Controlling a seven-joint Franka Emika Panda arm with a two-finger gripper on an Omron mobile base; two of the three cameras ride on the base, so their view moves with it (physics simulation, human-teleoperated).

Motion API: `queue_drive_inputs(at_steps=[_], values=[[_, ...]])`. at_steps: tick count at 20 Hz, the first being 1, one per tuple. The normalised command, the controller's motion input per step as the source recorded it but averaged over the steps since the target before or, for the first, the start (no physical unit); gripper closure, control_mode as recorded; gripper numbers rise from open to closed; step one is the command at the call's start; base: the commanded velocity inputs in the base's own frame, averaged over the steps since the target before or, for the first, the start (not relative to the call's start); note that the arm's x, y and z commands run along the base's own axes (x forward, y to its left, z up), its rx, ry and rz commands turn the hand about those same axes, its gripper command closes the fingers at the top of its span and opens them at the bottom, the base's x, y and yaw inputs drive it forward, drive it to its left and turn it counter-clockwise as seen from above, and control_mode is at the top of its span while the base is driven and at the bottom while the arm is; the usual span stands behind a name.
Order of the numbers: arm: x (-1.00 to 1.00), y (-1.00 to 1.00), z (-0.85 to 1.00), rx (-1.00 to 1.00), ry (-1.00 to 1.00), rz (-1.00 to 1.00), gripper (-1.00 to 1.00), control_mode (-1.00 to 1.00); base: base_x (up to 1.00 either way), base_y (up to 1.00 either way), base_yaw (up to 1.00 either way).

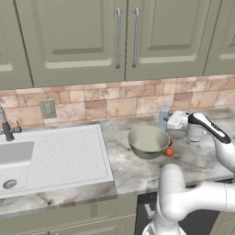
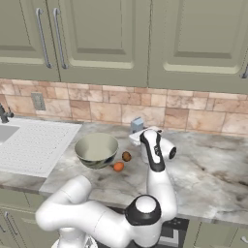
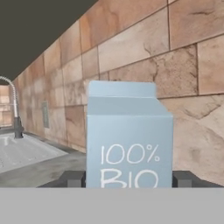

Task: Gather the eggs and milk located in the vicinity of the sink area and place them right next to the bowl.

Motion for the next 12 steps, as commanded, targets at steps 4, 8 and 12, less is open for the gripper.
queue_drive_inputs(at_steps=[4, 8, 12], values=[[-0.35, 0.01, 0.00, 0.00, 0.04, 0.00, 1.00, -1.00, 0.00, 0.00, 0.00], [-0.36, 0.01, 0.00, 0.00, 0.01, 0.00, 1.00, -1.00, 0.00, 0.00, 0.00], [-0.23, 0.09, 0.00, 0.00, 0.00, 0.00, 1.00, -1.00, 0.00, 0.00, 0.00]])
